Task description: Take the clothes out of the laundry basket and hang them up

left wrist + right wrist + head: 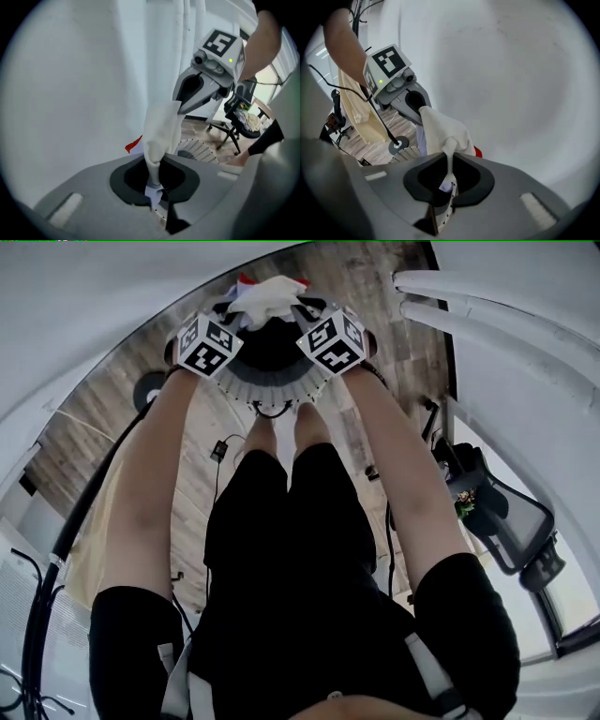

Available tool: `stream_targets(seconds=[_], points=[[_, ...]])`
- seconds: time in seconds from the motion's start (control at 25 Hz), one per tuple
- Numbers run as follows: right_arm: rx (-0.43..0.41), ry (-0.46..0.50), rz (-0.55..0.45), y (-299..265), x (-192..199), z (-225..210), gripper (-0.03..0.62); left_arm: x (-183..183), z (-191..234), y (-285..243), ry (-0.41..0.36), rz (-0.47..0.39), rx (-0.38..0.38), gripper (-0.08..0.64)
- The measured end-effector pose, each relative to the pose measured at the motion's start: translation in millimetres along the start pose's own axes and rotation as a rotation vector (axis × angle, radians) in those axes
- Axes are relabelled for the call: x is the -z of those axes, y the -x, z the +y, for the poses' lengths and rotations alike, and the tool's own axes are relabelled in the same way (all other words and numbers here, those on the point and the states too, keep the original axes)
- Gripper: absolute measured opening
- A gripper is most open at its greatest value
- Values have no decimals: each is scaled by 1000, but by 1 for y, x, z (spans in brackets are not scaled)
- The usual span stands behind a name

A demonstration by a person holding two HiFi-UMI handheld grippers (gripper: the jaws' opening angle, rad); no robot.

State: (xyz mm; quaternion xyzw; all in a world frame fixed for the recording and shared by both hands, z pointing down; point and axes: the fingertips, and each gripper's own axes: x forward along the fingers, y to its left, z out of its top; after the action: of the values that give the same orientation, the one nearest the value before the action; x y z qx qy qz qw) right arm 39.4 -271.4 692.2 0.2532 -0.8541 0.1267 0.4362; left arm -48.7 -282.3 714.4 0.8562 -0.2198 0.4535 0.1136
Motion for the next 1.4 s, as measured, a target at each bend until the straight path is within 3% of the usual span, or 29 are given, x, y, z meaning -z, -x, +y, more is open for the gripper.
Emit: stream_targets(seconds=[0.36, 0.52, 0.72, 0.88, 1.04, 1.4], points=[[178, -147, -303, 151, -115, 12, 37, -90, -7, 166, 288, -343, -204, 25], [217, -205, -441, 221, -161, 26, 37, -128, -17, 240, 338, -465, -259, 25], [240, -207, -614, 301, -216, 53, 38, -160, -29, 335, 350, -594, -361, 25], [197, -191, -746, 357, -246, 83, 38, -181, -53, 403, 385, -690, -451, 25], [105, -196, -822, 397, -261, 117, 38, -186, -84, 454, 407, -722, -534, 26], [-120, -102, -905, 449, -284, 222, 40, -138, -166, 559, 472, -732, -769, 26]])
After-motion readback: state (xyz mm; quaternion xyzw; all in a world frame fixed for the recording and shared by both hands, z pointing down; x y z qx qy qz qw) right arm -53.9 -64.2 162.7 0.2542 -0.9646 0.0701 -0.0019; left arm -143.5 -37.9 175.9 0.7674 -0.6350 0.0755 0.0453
